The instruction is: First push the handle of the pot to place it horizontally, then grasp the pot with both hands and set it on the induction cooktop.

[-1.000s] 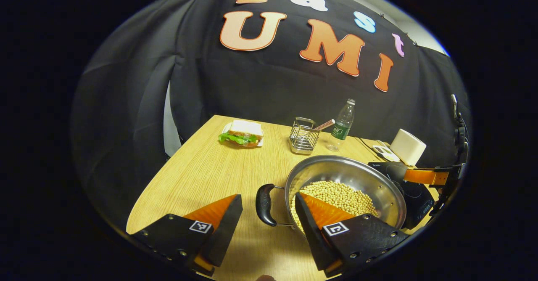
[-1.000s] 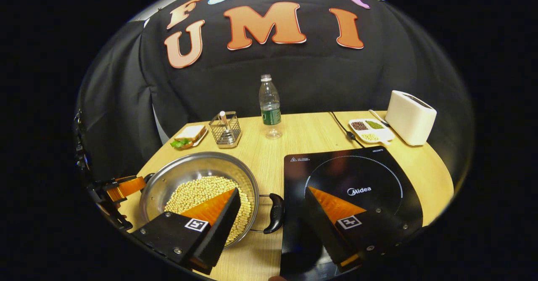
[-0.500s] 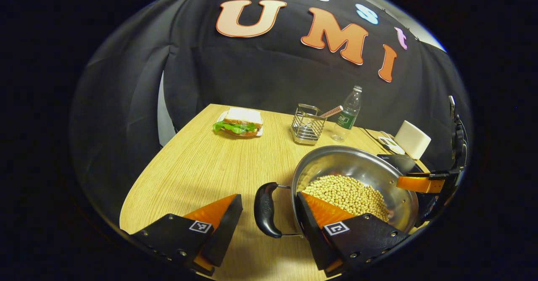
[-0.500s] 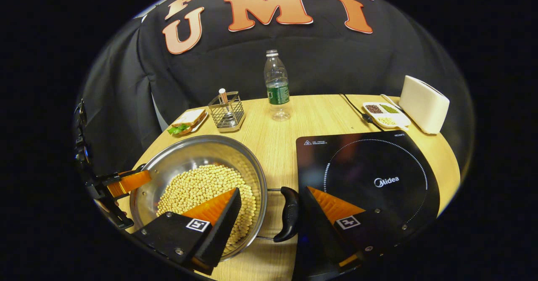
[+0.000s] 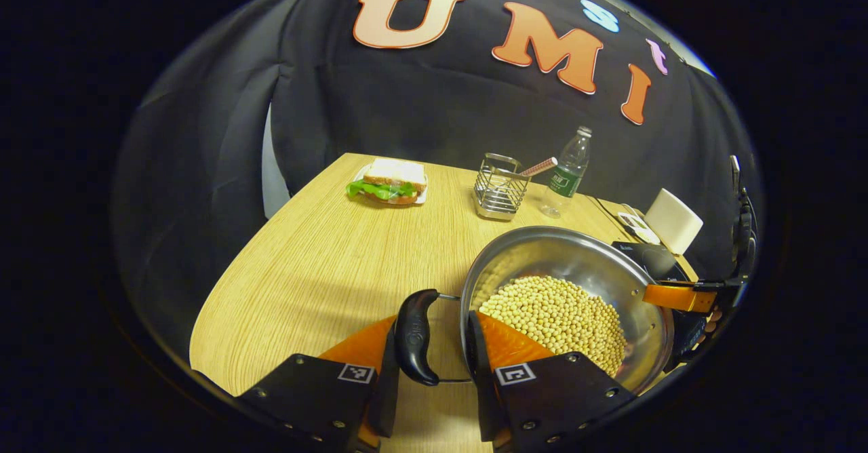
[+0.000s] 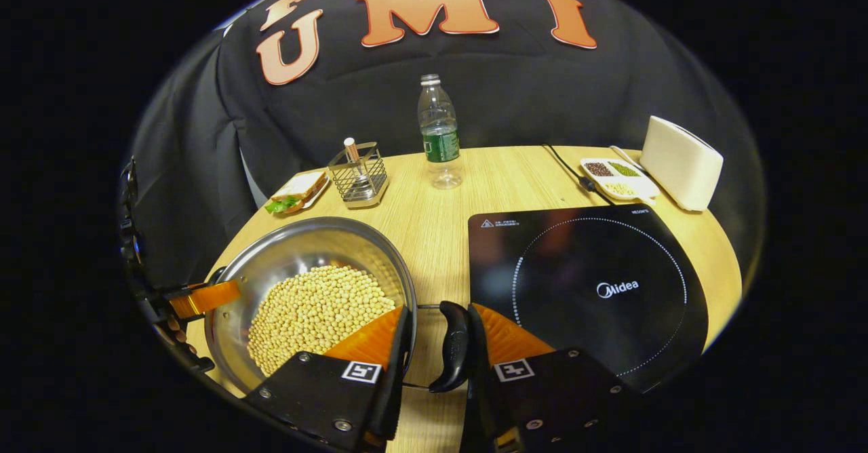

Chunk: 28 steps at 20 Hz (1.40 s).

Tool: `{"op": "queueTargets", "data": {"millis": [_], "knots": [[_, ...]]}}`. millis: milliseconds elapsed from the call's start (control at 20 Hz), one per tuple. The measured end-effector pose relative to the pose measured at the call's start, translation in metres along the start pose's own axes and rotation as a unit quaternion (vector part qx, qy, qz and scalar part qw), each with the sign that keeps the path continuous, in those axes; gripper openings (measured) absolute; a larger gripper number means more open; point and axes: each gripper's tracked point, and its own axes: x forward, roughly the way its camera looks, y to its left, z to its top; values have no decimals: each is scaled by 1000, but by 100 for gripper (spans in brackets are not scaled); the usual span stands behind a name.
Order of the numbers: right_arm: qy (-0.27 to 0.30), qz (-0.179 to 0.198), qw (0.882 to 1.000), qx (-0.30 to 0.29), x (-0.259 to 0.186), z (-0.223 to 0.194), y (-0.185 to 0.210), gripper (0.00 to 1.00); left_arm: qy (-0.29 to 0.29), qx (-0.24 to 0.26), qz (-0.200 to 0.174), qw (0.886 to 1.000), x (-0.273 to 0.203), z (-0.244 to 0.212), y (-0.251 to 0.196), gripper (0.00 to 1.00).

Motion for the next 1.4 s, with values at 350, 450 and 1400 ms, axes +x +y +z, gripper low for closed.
{"op": "queueTargets", "data": {"millis": [350, 450, 1400], "knots": [[-22, 14, 1000, 14, -27, 19, -16, 46, -26, 9, 3, 1000, -43, 19, -27, 48], [-34, 14, 999, 16, -43, 26, -24, 46, -36, 13, -1, 999, -51, 29, -42, 48], [-70, -45, 994, 64, -120, 38, -177, 46, -34, 77, -69, 994, -54, 39, -225, 49]]}}
